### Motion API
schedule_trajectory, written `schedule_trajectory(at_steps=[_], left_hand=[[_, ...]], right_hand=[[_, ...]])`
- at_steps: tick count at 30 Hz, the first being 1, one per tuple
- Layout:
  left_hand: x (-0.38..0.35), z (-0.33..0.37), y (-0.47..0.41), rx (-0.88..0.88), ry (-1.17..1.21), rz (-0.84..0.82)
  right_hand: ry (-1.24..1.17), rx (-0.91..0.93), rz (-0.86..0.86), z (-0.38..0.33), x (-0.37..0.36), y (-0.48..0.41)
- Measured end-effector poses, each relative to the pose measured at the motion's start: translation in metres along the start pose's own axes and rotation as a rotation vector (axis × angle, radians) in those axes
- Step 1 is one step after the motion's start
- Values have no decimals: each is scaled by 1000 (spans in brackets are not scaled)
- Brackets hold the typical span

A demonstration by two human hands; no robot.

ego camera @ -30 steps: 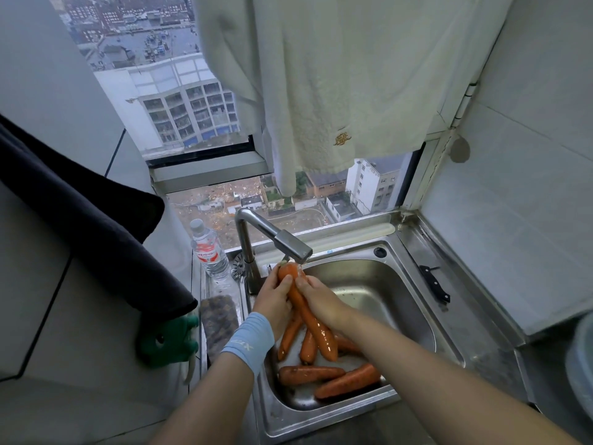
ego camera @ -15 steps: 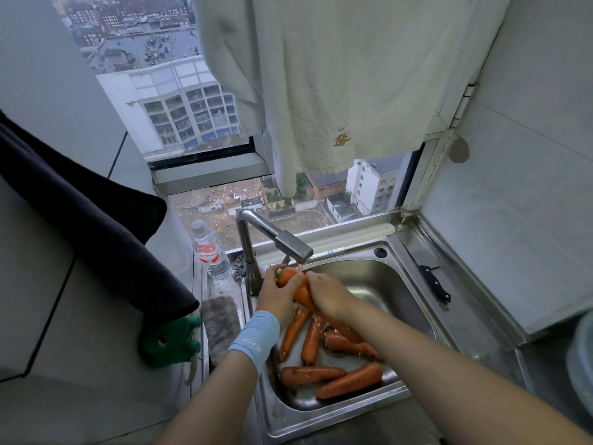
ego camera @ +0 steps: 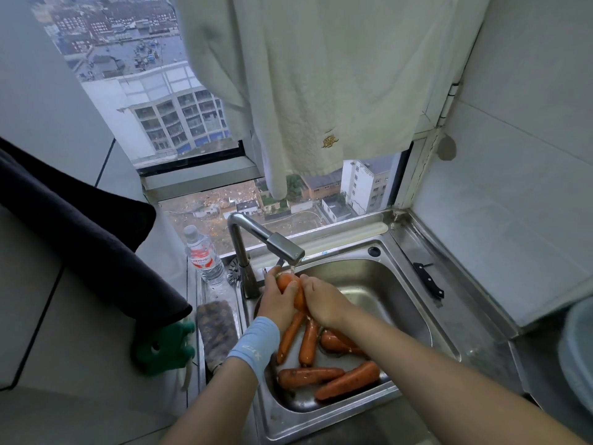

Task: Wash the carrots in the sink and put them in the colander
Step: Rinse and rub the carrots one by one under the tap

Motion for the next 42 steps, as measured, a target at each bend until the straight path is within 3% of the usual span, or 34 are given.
schedule_trajectory(at_steps=[4, 9, 12, 16, 21, 30, 42], left_hand=[[-1, 11, 1, -89, -70, 7], [-1, 3, -7, 14, 34, -120], [0, 3, -2, 36, 120, -75], [4, 14, 5, -2, -6, 35], [-2, 4, -10, 68, 211, -115], [-8, 15, 4, 178, 622, -64], [-6, 13, 13, 205, 680, -71]], right_hand=[[-6, -3, 20, -1, 0, -3], [-41, -7, 36, 0, 2, -4], [-1, 12, 44, -2, 0, -3], [-24, 52, 40, -9, -2, -1], [-111, -4, 90, -4, 2, -7], [-61, -17, 103, -3, 0, -7], [-63, -21, 106, -2, -3, 1]])
Point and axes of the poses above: each hand's wrist, its own y-axis away from the middle knuckle, its own x-axis out of the back of the hand, z = x × y, the point moved 7 cm from there along -y, towards the middle knuckle, and after that the axes turned 4 degrees about z, right-handed, at the moved point
